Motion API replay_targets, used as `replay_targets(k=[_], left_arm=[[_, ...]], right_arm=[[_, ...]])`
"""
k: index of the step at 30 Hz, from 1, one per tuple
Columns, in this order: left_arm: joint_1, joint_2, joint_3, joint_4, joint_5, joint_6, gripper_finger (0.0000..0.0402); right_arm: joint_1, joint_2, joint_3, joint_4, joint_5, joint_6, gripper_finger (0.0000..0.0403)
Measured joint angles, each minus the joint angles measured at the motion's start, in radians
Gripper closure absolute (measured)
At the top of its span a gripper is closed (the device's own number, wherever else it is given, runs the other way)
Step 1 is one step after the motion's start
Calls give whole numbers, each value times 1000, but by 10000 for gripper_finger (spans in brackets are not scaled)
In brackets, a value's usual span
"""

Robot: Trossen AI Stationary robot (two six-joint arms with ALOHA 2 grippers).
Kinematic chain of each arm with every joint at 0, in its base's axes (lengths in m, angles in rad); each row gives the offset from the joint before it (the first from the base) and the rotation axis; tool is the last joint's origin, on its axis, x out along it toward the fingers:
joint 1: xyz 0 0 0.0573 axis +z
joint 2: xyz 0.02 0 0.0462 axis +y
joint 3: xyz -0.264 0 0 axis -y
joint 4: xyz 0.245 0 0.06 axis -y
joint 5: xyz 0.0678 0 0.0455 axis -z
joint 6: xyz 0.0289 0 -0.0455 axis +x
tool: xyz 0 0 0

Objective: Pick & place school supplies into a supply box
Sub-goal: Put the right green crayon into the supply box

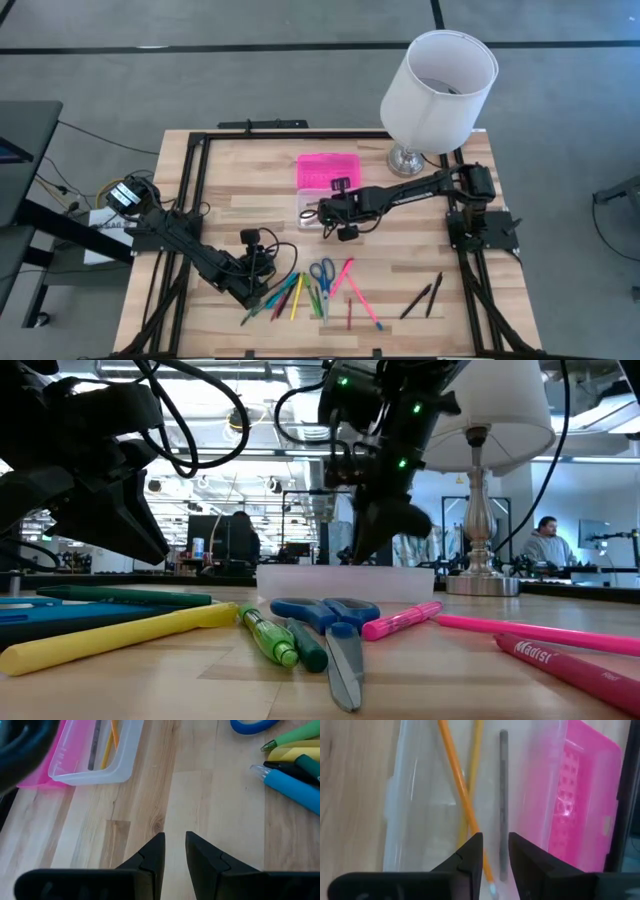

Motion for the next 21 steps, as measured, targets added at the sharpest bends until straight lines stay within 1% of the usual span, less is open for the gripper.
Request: replay_targets(k=[3,6,9,14,18,21], left_arm=[[0,0,0,0,0,0,330],[0,0,0,-6,3,-2,330],[0,0,0,-17,22,-7,330],[0,0,0,-19,28,-23,330],[0,0,0,-18,28,-23,330],[0,0,0,-16,21,-23,330]], right_arm=[[26,-61,14,-21,1,0,318],[56,-134,11,-92,-20,40,322],[88,-219,11,-171,-56,129,326],[171,-317,-26,-215,-130,278,329],[260,-344,-67,-273,-130,378,331],[320,-340,-120,-220,-129,383,331]])
